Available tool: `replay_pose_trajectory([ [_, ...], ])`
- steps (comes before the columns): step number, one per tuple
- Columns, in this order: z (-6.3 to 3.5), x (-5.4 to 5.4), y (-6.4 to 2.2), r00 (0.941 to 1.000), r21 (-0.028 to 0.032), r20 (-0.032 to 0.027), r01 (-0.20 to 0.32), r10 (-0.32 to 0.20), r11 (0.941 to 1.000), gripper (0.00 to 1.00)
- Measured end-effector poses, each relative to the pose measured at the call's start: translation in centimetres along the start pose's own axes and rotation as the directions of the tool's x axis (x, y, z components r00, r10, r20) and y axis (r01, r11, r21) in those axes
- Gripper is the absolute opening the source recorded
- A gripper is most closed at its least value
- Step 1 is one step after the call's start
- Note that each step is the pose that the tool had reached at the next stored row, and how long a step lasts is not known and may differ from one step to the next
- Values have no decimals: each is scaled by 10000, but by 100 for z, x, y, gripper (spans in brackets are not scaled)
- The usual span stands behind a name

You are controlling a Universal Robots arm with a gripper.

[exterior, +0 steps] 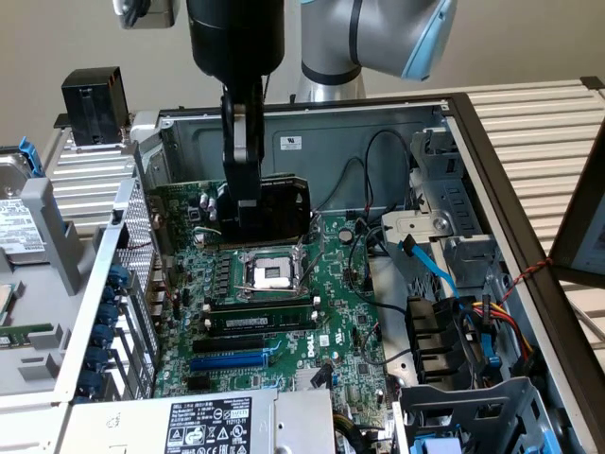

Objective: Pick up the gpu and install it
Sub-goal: 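Insert the gpu into the slot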

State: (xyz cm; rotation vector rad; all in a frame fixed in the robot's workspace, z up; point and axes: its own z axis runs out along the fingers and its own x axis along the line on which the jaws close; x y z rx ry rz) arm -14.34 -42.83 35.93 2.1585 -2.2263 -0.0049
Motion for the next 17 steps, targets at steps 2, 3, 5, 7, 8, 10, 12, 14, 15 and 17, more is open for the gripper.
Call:
replay_pose_trajectory([
  [2,23,-16,16,10000,12,-47,9,-9,10000,27],
  [3,38,-17,26,10000,14,-59,16,-15,10000,27],
  [5,68,-17,46,10000,12,-69,31,-31,10000,27],
  [7,105,-9,63,10000,13,-71,45,-45,10000,27],
  [8,125,0,70,10000,14,-69,49,-49,10000,27],
  [10,162,17,86,10000,14,-70,54,-54,10000,27],
  [12,199,38,98,10000,14,-72,57,-57,10000,27],
  [14,237,56,100,10000,14,-70,56,-56,10000,27],
  [15,256,61,99,10000,15,-69,57,-57,10000,27],
  [17,292,84,98,10000,13,-72,62,-62,10000,27],
])
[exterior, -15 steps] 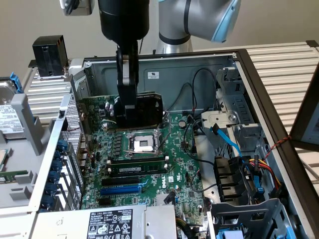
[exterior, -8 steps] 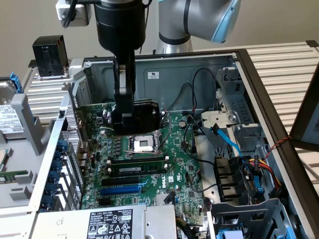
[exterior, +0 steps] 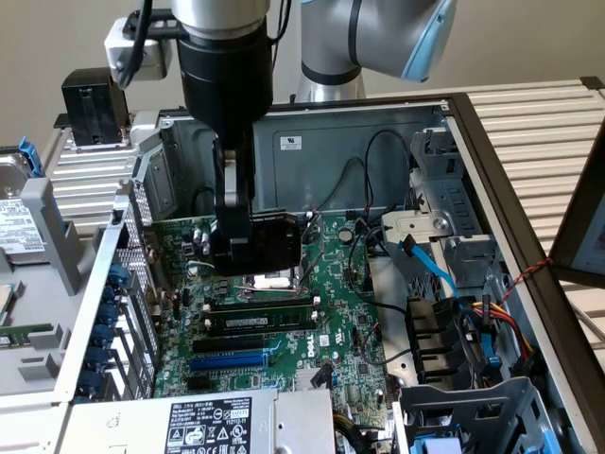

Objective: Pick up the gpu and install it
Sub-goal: 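Insert the gpu into the slot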

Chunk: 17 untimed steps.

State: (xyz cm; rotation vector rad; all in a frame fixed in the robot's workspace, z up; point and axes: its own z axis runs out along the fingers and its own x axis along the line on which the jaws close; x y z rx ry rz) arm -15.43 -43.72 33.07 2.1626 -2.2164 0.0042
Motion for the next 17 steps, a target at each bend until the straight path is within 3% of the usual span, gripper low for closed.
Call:
replay_pose_trajectory([
  [8,149,86,13,10000,0,5,14,-14,10000,27],
  [13,243,155,8,10000,3,58,16,-16,10000,27],
  [15,271,163,8,9999,1,119,17,-17,10000,27],
  [17,289,166,8,9996,-3,279,22,-22,10000,27],
])
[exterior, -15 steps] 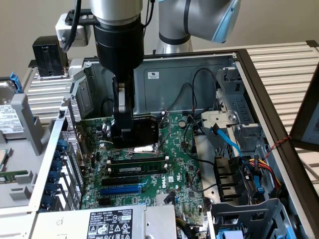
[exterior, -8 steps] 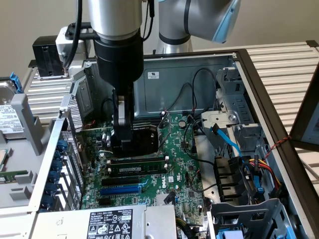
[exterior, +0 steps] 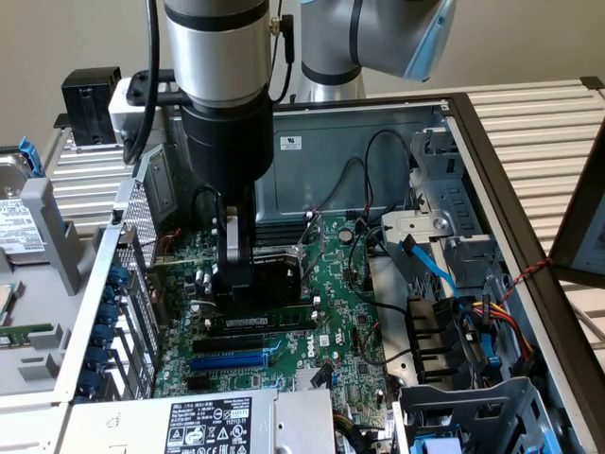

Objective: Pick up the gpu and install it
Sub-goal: 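Insert the gpu into the slot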

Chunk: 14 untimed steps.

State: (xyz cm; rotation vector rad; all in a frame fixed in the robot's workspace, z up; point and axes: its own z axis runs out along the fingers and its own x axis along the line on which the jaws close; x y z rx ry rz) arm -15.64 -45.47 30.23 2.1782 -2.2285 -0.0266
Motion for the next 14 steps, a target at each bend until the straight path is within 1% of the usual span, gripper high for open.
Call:
replay_pose_trajectory([
  [1,7,1,0,9999,-2,111,4,-4,10000,27],
  [2,15,2,0,9998,-4,194,7,-6,10000,27],
  [3,31,4,1,9998,-3,220,6,-6,10000,27],
  [7,94,9,3,9998,-11,221,7,-7,10000,27],
  [10,147,19,10,9998,-41,222,7,-6,10000,27],
  [14,179,22,44,9997,-91,225,8,-6,10000,27],
])
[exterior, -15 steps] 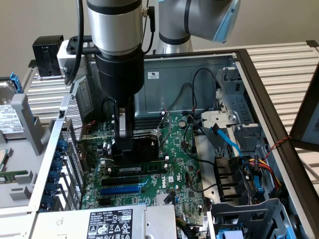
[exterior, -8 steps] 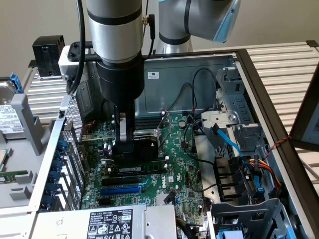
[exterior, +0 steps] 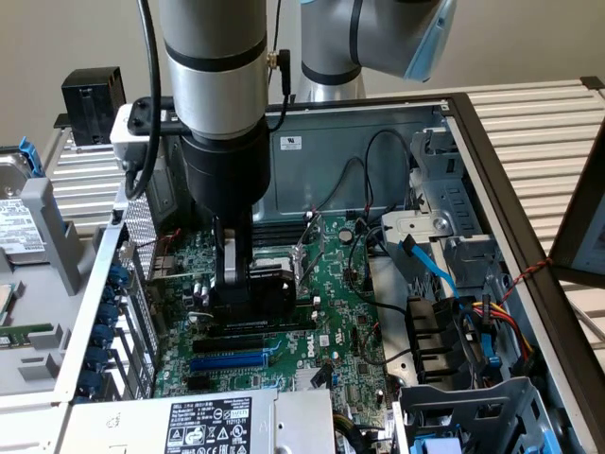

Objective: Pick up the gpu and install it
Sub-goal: 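Insert the gpu into the slot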

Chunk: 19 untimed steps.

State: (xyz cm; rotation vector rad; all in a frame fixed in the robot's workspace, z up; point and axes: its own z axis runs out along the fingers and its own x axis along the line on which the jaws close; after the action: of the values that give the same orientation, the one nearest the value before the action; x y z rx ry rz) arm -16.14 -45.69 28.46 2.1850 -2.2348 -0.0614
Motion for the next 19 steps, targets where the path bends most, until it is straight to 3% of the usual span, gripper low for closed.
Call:
replay_pose_trajectory([
  [5,80,29,12,10000,-2,14,0,0,10000,27],
  [10,110,45,35,10000,-3,69,2,-2,10000,27],
  [19,177,87,37,9997,-6,231,9,-8,10000,27],
])
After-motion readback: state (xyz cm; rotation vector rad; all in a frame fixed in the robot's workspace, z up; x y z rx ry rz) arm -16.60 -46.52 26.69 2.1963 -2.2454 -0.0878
